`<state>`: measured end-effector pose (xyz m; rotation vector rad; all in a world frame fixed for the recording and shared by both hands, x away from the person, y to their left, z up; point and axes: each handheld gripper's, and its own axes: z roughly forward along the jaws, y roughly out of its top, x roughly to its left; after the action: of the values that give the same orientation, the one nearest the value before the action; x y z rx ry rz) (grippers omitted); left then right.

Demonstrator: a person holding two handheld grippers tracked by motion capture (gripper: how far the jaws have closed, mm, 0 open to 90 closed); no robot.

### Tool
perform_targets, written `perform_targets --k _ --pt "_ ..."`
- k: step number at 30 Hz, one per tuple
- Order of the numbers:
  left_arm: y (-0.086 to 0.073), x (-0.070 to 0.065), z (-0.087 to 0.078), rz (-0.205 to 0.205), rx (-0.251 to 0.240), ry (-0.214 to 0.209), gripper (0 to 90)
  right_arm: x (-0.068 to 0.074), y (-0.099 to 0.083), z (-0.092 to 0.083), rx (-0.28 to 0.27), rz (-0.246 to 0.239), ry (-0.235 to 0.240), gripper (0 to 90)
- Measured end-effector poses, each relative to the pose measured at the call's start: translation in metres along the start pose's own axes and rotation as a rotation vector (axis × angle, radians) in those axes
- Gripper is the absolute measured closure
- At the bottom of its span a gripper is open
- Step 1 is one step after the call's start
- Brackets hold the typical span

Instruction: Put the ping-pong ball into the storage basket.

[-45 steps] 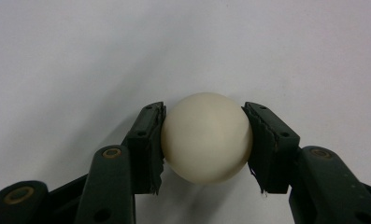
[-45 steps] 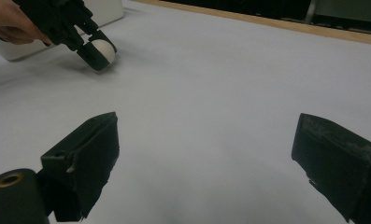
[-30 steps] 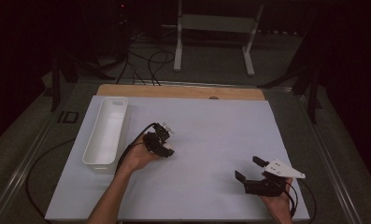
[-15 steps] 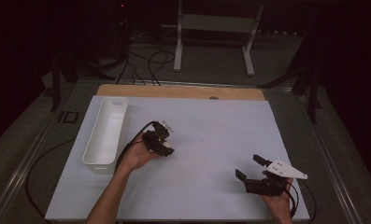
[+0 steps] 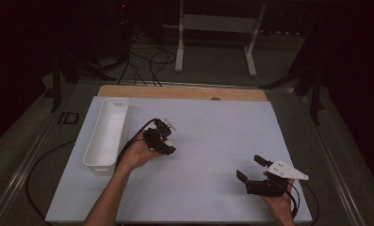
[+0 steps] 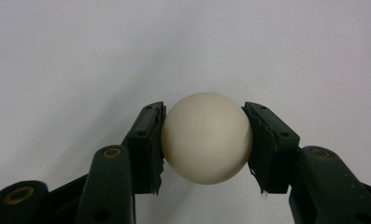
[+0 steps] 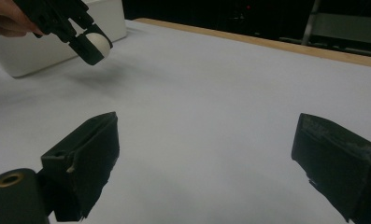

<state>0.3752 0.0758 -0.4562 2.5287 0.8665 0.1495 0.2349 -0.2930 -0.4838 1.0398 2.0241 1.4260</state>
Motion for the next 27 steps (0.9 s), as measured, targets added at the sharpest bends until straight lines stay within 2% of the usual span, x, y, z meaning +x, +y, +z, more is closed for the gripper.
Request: perform_targets --k 9,27 --pt "0.0033 -0.0028 -0.002 0.008 0.002 -0.001 51.1 -0.0003 0.0004 -0.0036 -0.015 0.016 -0.007 7.3" --pt "0.0085 -0.0036 -0.0077 0.018 0.023 -0.007 51.1 0.0006 -0.0009 -0.003 -0.01 0.013 -0.002 7.3"
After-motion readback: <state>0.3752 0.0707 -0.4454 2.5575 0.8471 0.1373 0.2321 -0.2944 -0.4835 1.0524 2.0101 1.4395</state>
